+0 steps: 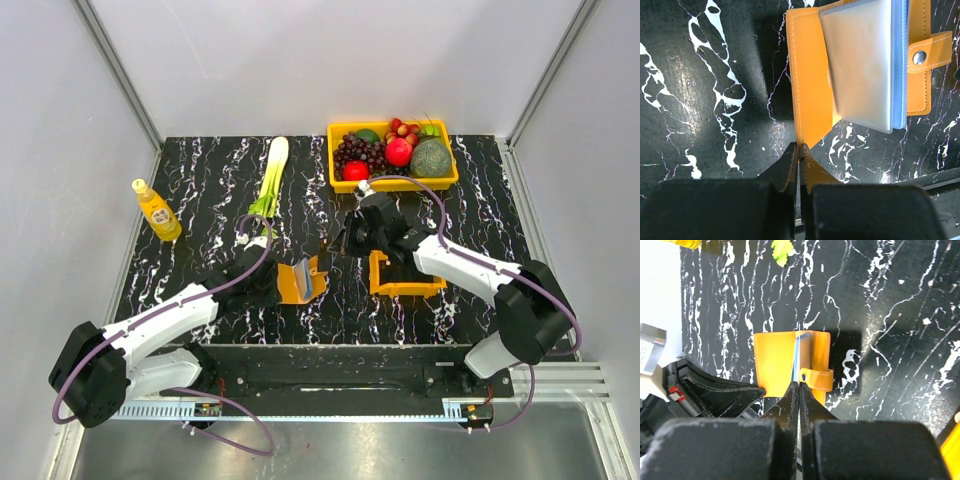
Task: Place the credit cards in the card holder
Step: Open the card holder at the center of the board.
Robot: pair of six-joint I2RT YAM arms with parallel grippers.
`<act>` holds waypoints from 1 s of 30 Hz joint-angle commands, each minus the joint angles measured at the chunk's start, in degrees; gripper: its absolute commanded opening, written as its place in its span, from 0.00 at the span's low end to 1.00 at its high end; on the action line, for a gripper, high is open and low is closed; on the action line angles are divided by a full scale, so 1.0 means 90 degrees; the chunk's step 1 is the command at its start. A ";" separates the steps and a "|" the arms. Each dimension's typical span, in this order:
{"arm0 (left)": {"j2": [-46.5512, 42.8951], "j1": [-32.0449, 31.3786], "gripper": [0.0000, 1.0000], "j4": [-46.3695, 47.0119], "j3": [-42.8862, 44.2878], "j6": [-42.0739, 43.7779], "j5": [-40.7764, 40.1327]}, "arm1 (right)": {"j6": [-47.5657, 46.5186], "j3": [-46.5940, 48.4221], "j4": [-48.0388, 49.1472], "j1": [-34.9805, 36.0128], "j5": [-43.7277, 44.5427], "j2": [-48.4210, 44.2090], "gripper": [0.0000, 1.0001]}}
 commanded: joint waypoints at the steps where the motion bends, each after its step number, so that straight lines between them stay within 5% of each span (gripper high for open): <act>1: -0.0040 0.0019 0.00 0.0110 0.0163 0.0122 0.0117 | -0.0109 0.0381 0.0078 0.0044 -0.0454 -0.0148 0.00; 30: -0.0128 0.0019 0.00 0.0080 0.0231 0.0132 0.0108 | -0.0158 0.0723 0.0097 0.0483 -0.0503 0.0751 0.00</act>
